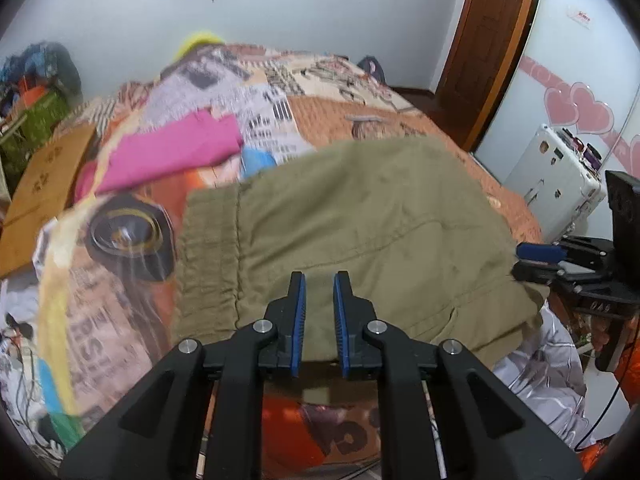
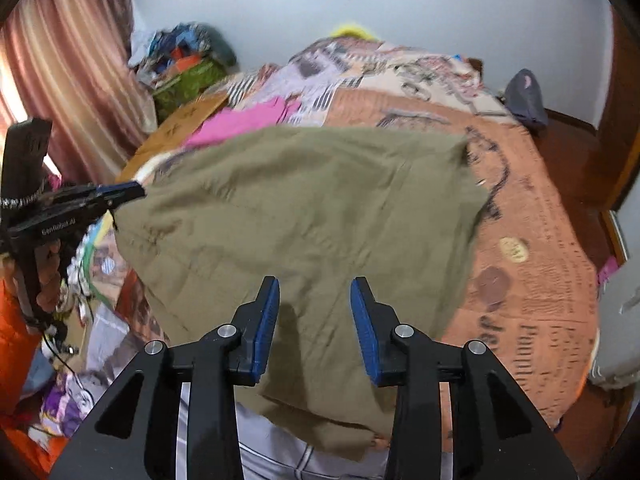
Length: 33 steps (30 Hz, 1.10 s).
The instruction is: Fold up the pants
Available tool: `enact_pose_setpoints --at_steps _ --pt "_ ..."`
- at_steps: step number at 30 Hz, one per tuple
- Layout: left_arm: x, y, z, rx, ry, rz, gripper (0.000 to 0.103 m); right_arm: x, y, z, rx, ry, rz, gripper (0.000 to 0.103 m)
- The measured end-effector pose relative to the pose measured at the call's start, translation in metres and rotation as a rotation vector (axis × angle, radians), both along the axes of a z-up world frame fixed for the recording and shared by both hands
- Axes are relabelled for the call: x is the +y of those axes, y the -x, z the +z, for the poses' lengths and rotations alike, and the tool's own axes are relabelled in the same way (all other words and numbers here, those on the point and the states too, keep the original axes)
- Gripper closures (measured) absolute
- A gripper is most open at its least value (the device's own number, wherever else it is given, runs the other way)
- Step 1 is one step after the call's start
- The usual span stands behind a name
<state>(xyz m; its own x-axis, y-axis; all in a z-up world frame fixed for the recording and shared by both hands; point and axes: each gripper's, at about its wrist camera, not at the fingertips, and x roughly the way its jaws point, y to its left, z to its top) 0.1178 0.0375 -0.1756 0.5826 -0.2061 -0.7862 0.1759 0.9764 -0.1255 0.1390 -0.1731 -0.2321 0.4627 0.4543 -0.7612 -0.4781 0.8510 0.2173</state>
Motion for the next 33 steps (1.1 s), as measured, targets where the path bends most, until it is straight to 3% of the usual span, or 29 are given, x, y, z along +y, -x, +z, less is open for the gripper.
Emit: enact_pose_setpoints --at_steps 6,10,17,23,27,29,33 --pt "-0.009 0.012 -0.032 0.066 -0.018 -0.028 0.088 -0.001 0.012 -0.027 0.053 0.030 0.016 0.069" --pt "-0.017 0.025 -0.038 0.028 -0.076 -0.034 0.088 -0.007 0.023 -0.027 0.052 0.035 0.013 0.069" --pt "-0.004 0.034 -0.040 0.037 -0.021 -0.023 0.088 -0.016 0.033 -0.035 0.087 0.027 0.002 0.069" --pt "0.014 0.028 -0.015 0.029 0.062 0.034 0.088 -0.024 0.032 -0.020 0.078 0.034 0.004 0.069" --pt "0.032 0.014 0.012 -0.040 0.047 0.114 0.083 -0.029 0.020 0.008 -0.012 0.052 -0.010 0.069" --pt "0.041 0.005 0.022 -0.056 0.047 0.146 0.074 -0.033 0.011 0.021 -0.047 0.037 -0.025 0.069" --pt "0.058 -0.018 0.034 -0.081 0.020 0.198 0.073 -0.038 -0.012 0.039 -0.105 0.036 -0.050 0.069"
